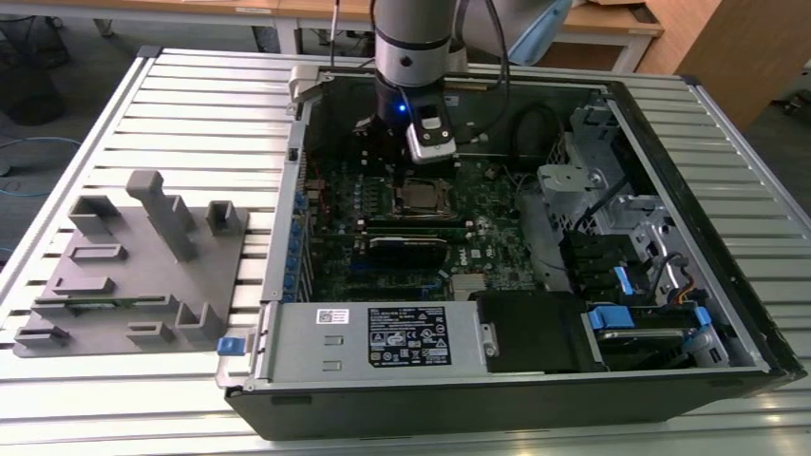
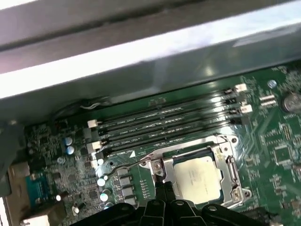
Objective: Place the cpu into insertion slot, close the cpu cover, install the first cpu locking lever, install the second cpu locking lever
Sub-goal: 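Close the cpu cover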
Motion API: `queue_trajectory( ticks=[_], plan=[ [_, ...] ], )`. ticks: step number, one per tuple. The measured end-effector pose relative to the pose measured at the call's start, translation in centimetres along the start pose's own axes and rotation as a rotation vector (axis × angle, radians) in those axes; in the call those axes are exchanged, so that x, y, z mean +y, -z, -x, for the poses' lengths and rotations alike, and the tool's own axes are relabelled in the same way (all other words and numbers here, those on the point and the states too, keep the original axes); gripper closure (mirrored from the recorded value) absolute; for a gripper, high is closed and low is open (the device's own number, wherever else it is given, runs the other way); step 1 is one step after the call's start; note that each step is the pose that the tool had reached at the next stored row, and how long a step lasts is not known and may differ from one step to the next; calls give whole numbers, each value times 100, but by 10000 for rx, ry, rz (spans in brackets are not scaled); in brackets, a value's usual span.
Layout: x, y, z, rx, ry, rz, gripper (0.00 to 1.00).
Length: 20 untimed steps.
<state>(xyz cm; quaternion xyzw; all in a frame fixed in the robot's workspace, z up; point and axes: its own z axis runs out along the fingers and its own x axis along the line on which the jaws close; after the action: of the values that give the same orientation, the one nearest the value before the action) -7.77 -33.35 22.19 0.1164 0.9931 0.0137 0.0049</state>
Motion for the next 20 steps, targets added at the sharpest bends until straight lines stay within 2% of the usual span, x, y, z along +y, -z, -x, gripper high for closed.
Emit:
queue_trajectory(
  ticks=[11, 20],
  plan=[
    [0, -26, 3, 50, 1773, 10, 89],
    [0, -33, 3, 42, 1807, 16, 89]
  ],
)
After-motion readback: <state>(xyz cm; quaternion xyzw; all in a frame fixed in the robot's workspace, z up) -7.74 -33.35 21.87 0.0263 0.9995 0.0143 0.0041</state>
